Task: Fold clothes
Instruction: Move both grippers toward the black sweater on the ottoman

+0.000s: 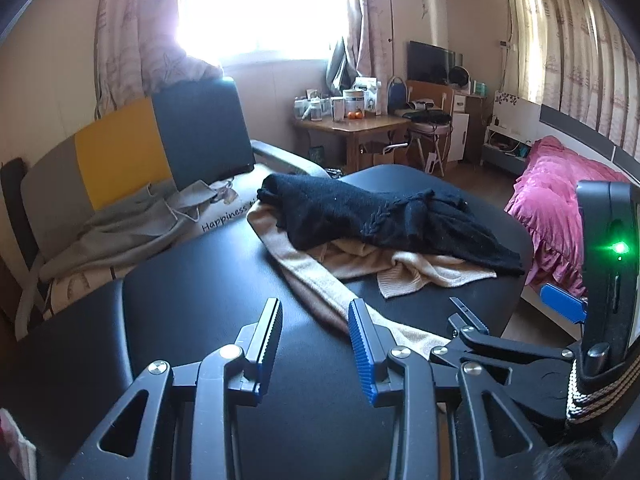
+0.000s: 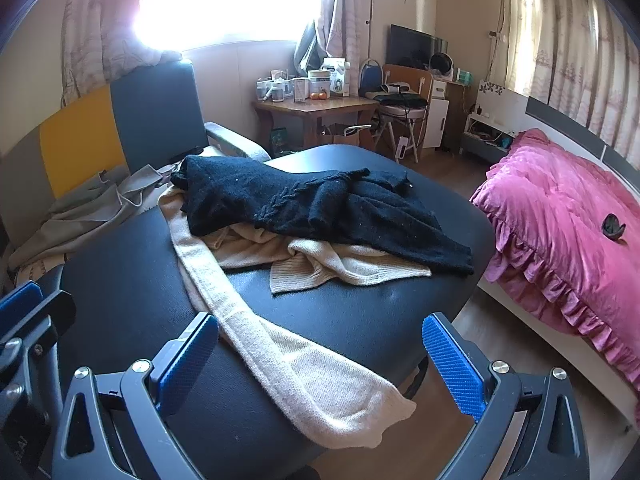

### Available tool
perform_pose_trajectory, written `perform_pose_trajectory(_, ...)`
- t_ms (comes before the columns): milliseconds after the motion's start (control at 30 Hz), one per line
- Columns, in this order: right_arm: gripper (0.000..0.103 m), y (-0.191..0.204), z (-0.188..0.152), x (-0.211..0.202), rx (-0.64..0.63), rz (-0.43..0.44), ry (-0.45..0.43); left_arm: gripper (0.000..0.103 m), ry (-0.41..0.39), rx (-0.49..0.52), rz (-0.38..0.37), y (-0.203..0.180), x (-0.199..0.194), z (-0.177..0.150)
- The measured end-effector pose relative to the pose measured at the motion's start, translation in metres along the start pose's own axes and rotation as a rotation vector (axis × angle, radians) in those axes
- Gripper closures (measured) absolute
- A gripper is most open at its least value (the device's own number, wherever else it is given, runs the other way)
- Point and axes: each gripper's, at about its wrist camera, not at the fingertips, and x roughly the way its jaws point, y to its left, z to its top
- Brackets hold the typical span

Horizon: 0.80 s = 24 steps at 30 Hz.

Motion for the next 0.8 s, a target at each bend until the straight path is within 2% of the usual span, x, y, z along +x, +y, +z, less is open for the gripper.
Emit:
perform_pose_trajectory(167,0.000,0.001,-0.003,0.001,-0.001,-0.001,0.012,0.068,0.013,0.010,0.010,-0.004,-0.005,-0.004)
perform_pose_trajectory(200,0.000,0.002,-0.004,0.002,-0.001,-0.002,0.013,0.068,0.038,0.013,0.017,-0.007,0.002,-0.002)
perform_pose_trajectory(367,0.000,0.002,-0.004,0.004,-0.005,-0.002,0.016,0.062,0.042,-0.032,-0.007,0.006,0.003,-0.006)
perform_pose_trajectory(667,0.000,0.009,-0.008,0.007,-0.031,0.010,0.033,0.061,0.102,-0.052,0.002,0.021,0.016,-0.021)
perform_pose_trajectory(700,0.000,0.008,-0.011,0.010,-0.021,0.040,0.047,0.061,0.116,-0.054,0.001,0.025,0.021,-0.026)
perform_pose_trajectory(800,0.000,-0.002,-0.024,0.031,0.055,0.210,0.124,0.061,0.183,-0.109,-0.047,0.047,0.040,-0.050)
